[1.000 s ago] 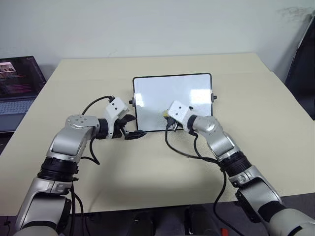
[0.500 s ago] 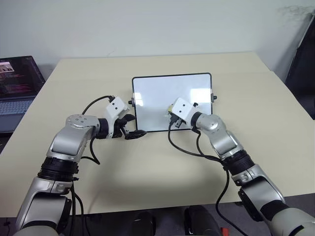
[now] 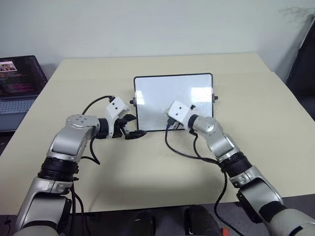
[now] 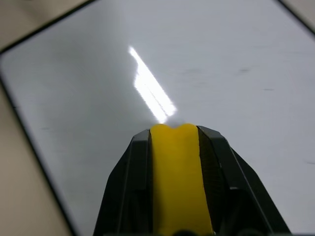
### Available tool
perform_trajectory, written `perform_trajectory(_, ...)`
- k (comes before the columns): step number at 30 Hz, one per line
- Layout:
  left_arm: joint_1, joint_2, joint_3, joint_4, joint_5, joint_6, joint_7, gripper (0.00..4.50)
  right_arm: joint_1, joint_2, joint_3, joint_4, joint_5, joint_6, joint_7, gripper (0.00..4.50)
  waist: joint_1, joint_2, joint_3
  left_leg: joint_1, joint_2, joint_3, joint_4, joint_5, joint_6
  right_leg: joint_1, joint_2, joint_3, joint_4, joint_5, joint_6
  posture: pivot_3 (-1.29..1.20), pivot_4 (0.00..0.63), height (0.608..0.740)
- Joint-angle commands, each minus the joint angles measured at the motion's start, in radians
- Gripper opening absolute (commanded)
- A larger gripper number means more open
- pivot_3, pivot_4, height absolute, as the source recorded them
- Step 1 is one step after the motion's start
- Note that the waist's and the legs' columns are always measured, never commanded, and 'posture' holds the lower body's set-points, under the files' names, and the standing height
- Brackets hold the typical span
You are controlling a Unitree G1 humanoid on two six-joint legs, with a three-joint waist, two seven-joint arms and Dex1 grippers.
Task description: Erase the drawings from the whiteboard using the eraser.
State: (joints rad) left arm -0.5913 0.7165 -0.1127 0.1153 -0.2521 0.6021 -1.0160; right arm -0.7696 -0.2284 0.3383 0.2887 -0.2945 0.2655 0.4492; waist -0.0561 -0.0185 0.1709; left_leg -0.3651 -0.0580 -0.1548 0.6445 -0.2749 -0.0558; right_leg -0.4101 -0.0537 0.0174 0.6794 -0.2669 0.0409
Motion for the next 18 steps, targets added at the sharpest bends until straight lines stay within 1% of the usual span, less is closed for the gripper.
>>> perform_trajectory(1,-0.012,0.003,0.02,-0.033,-0.01,-0.009,-0.006,4.5,-0.023,-0.013,-0.037,-0.024,-0.008,0.005,-0.031,0.97,0.0,0.0,0.0,0.0,0.0,0.0,0.0,0.0,0.0,0.0,0.0,0.0,0.0,0.0,0.0,0.0,0.15,0.74)
perform_trajectory(4,-0.013,0.002,0.019,-0.032,-0.01,-0.009,-0.007,4.5,0.0,-0.002,-0.014,-0.021,-0.009,0.004,-0.018,0.97,-0.003,0.0,0.0,0.0,0.0,0.0,-0.001,0.0,0.0,0.0,0.0,0.0,-0.001,0.0,0.0,0.0,0.15,0.74)
perform_trajectory(8,-0.011,0.001,0.019,-0.035,-0.01,-0.008,-0.004,4.5,0.052,0.039,0.039,-0.046,-0.003,0.013,0.015,0.97,-0.005,0.0,0.0,0.0,0.001,0.001,-0.001,0.0,0.0,0.0,0.0,0.001,-0.001,0.0,0.0,0.0,0.15,0.74)
perform_trajectory(10,-0.011,0.0,0.019,-0.036,-0.011,-0.007,-0.003,4.5,0.066,0.055,0.045,-0.053,0.005,0.018,0.022,0.97,-0.005,0.0,0.0,0.0,0.001,0.001,-0.001,0.0,0.0,0.0,0.0,0.001,0.0,0.0,0.0,0.0,0.15,0.74)
perform_trajectory(18,-0.002,-0.001,0.022,-0.034,-0.01,-0.013,0.0,4.5,0.055,0.026,-0.036,-0.103,0.031,0.032,0.004,0.97,0.0,0.0,0.0,0.0,0.0,0.0,0.0,0.0,0.0,0.0,0.0,0.0,0.0,0.0,0.0,0.0,0.15,0.74)
